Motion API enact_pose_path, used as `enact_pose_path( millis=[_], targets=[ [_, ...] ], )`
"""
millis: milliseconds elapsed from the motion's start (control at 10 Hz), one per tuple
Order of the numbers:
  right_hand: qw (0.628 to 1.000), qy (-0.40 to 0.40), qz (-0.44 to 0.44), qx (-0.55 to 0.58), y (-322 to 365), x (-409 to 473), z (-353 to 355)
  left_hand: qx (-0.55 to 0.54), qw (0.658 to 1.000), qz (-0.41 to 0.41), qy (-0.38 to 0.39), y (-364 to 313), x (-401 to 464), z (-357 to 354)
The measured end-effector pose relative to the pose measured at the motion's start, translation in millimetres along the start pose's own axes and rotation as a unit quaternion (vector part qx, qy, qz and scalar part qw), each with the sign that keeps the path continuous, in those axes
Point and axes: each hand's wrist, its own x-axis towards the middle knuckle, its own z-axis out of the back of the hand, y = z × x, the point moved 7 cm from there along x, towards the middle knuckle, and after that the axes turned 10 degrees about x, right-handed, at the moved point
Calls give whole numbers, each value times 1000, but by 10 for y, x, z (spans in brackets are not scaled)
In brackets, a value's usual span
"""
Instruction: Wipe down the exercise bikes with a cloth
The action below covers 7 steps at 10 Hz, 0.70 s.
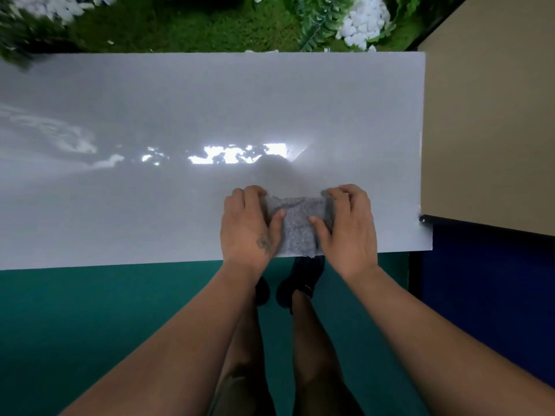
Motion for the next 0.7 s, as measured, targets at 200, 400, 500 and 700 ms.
enact_pose_path(
  millis=[200,400,500,700],
  targets=[
    [982,110,132,-73,35,-234,-221,120,968,-219,-7,-117,-220,-64],
    [956,189,80,-211,-234,-308,-382,257,940,-207,85,94,-252,-331],
    [944,217,51,-244,-252,-330,-446,283,933,-194,109,105,-255,-354],
    [946,244,33,-210,-47,-229,-101,291,934,-124,165,36,-151,44]
  ],
)
